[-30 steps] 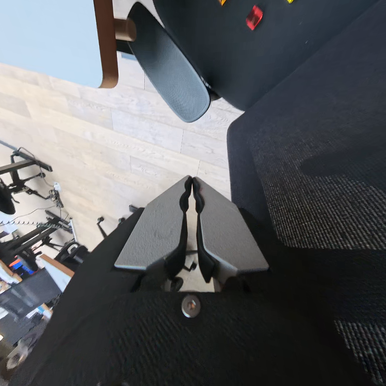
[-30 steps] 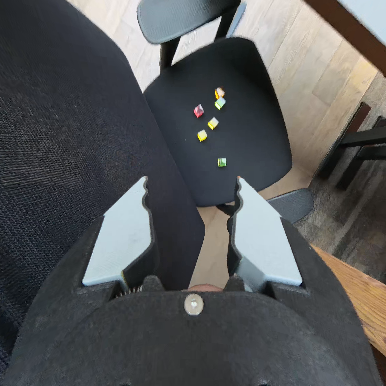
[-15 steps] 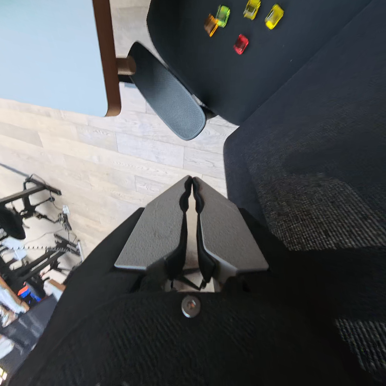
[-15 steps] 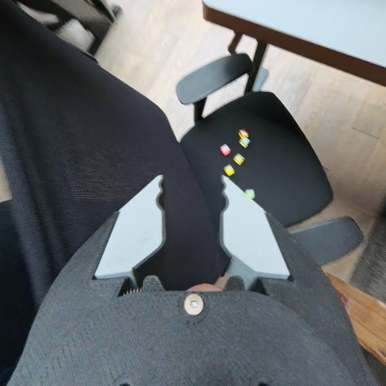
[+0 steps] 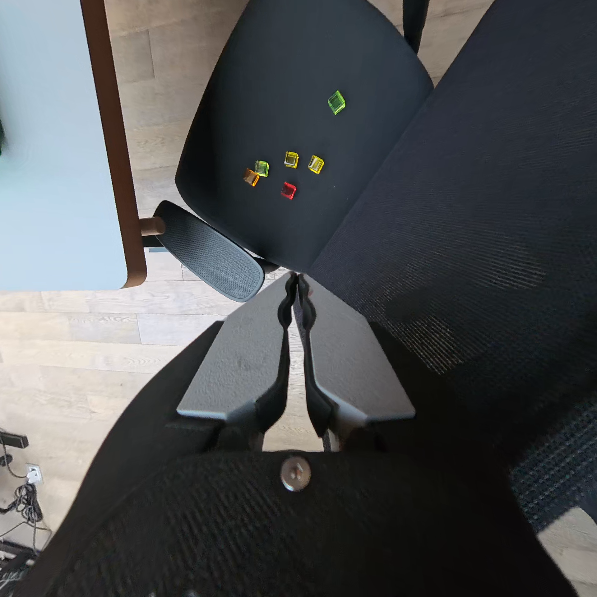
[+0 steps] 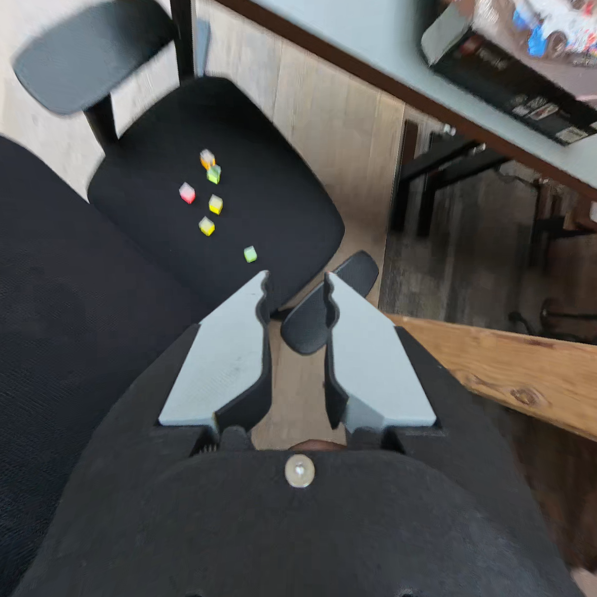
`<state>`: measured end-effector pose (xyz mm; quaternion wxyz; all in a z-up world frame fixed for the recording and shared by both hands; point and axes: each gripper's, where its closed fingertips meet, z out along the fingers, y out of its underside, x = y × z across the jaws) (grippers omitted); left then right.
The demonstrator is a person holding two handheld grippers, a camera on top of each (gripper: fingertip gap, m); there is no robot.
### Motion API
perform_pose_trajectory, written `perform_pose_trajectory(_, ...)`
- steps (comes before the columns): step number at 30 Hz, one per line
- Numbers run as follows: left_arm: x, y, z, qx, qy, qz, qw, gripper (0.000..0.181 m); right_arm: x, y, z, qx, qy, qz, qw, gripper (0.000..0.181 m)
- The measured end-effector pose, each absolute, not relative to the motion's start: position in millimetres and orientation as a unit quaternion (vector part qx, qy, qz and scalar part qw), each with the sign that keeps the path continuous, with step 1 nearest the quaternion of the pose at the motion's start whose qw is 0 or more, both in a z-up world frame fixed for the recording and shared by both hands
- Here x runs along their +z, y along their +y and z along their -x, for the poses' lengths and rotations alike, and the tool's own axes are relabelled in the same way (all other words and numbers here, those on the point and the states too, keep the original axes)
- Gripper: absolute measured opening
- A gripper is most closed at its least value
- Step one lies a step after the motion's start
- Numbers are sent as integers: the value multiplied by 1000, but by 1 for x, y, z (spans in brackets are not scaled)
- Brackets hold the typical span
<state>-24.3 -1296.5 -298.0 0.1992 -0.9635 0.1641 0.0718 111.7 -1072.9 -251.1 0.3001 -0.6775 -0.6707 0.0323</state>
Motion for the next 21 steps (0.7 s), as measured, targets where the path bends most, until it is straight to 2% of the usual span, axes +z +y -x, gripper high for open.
perform_pose_trajectory(1, -298, -1296, 24, 73, 167, 963, 201, 0, -241, -1068, -109, 55, -658, 679, 322, 35)
perform_pose_trajectory(3, -296, -1295, 26, 81, 165, 962, 204, 0, -227, -1060, -105, 91, -631, 687, 348, 70)
perform_pose_trajectory(6, -297, -1294, 28, 77, 150, 965, 203, 0, -241, -1067, -104, 146, -629, 705, 295, 84)
perform_pose_trajectory(8, -294, -1292, 28, 74, 142, 964, 212, 0, -254, -1076, -101, 169, -635, 707, 260, 79)
perform_pose_trajectory(11, -293, -1288, 29, 71, 139, 964, 217, 0, -265, -1106, -88, 236, -647, 688, 229, 59)
perform_pose_trajectory(17, -299, -1293, 29, 67, 137, 968, 198, 0, -271, -1142, -79, 247, -716, 618, 209, 50)
perform_pose_trajectory(21, -302, -1295, 28, 68, 137, 970, 186, 0, -266, -1168, -77, 286, -746, 565, 203, 20)
